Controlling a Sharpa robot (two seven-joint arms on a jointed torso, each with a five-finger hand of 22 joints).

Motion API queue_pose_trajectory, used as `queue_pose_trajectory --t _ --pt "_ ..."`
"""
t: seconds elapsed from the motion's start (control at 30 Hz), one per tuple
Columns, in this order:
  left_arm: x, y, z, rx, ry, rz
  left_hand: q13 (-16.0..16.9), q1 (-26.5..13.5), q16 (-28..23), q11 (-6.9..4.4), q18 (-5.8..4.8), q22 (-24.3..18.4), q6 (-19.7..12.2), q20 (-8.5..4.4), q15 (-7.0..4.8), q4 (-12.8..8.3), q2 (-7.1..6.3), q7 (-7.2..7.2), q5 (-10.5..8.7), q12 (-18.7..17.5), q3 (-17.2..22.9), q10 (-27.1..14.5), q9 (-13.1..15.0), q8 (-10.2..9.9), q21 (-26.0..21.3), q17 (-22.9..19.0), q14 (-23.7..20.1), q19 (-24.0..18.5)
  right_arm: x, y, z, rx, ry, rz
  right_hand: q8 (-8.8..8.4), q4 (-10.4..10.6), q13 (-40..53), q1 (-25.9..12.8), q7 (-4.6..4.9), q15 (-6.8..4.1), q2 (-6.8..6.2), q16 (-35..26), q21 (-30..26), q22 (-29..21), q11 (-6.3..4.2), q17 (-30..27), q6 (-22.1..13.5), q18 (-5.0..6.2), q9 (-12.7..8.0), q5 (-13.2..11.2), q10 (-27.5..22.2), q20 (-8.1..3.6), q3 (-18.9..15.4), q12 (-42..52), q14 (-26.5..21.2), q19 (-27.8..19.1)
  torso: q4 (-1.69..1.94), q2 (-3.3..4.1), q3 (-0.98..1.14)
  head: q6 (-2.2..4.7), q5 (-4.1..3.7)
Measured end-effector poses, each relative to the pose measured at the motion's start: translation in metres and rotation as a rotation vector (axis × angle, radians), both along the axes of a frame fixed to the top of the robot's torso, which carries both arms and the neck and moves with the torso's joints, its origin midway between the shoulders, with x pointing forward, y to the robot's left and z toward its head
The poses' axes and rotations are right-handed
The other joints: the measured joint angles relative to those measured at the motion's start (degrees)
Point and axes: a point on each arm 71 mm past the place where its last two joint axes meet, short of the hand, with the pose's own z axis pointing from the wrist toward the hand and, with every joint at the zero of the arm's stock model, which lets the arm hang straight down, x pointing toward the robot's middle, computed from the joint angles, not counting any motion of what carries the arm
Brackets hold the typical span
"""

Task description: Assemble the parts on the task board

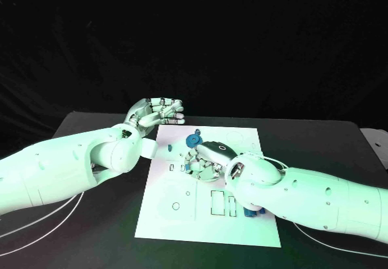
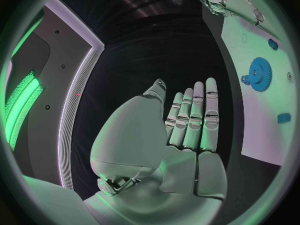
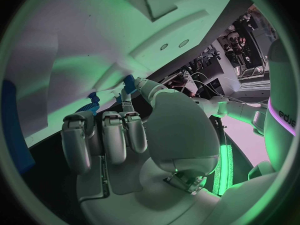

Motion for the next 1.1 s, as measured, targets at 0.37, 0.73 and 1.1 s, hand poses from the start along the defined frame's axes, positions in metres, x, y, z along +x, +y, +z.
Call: queue_pose_trajectory --t 0.37,0.73,1.1 --pt "0.0001 0.0005 -0.0001 0.001 0.0 0.001 0.0 0.0 0.0 0.0 0.0 0.0 0.0 0.0 0.0 0.0 0.0 0.0 0.0 0.0 0.0 0.0 0.0 0.0 0.0 0.0 0.0 0.0 0.0008 0.0011 -0.0001 -0.013 -0.007 0.001 -0.21 0.2 0.0 -0.6 0.02 0.0 -0.56 0.0 0.0 0.0 0.0 0.0 -0.2 0.0 0.3 0.0 0.0 0.0 -0.2 -0.3 0.0 0.0 -0.01 0.0 0.01 -0.14 -0.05" --pt "0.0002 0.0017 -0.0001 0.001 0.001 0.003 0.0 0.0 0.0 0.0 0.0 0.0 0.0 0.0 0.0 0.0 0.0 0.0 0.0 0.0 0.0 0.0 0.0 0.0 0.0 0.0 0.0 0.0 0.0015 0.0005 -0.001 -0.023 -0.01 -0.007 -0.75 0.3 0.0 -1.2 0.94 0.0 -1.21 0.0 0.0 0.0 0.0 0.0 -1.4 0.0 -0.1 0.0 0.0 0.0 -0.3 -0.8 0.0 0.0 -0.02 0.0 0.02 -0.12 -0.14" --pt "0.0003 0.0024 -0.0002 0.002 0.001 0.005 0.0 0.0 0.0 0.0 0.0 0.0 0.0 0.0 0.0 0.0 0.0 0.0 0.0 0.0 0.0 0.0 0.0 0.0 0.0 0.0 0.0 0.0 0.002 -0.0006 -0.0038 -0.036 -0.005 -0.016 -2.15 0.7 0.0 -2.2 1.79 0.43 -2.19 0.0 0.0 0.0 0.92 0.0 -3.2 0.0 -0.6 0.0 0.1 0.0 -0.7 -1.3 0.0 0.0 -0.03 0.0 0.01 -0.07 -0.21"
